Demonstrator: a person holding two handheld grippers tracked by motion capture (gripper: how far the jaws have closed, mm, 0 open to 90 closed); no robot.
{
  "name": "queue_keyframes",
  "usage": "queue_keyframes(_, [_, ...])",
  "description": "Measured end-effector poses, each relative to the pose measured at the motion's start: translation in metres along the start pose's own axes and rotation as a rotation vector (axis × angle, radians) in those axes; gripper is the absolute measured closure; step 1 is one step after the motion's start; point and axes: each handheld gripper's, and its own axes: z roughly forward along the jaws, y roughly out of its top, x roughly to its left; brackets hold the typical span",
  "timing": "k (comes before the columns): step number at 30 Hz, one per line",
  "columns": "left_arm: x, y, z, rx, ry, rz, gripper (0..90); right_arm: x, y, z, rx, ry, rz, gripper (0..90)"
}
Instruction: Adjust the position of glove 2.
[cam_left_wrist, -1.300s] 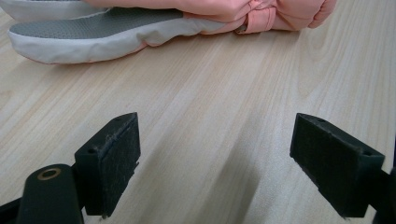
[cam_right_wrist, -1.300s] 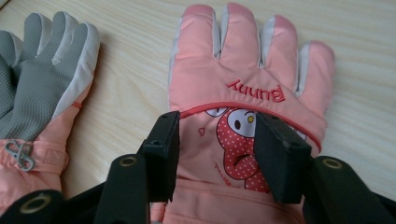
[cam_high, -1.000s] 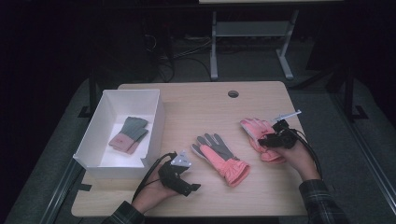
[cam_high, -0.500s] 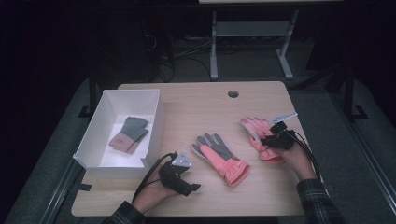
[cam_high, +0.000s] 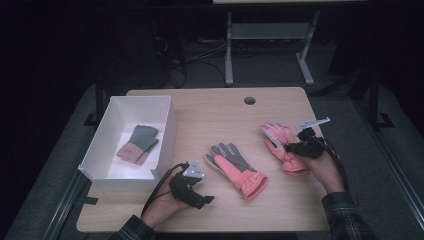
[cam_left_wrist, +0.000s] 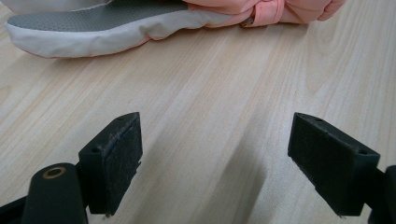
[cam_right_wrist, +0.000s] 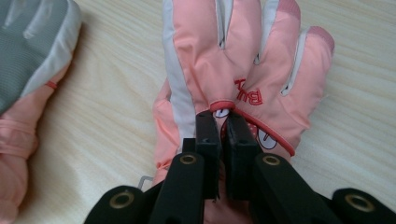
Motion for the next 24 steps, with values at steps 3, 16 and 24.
queue_keyframes(3, [0.0, 0.0, 0.0, 0.003, 0.0, 0.001, 17.3, -0.001, 0.001, -0.007, -0.013, 0.015, 0.006, 85.8])
queue_keyframes(16, [0.001, 0.0, 0.001, 0.013, -0.004, 0.008, 17.3, 0.011, 0.01, -0.039, -0.066, 0.103, 0.02, 85.6])
queue_keyframes(24, [0.0, 0.0, 0.001, 0.01, -0.004, 0.0, 17.3, 0.03, 0.022, -0.048, -0.086, 0.138, -0.021, 85.5])
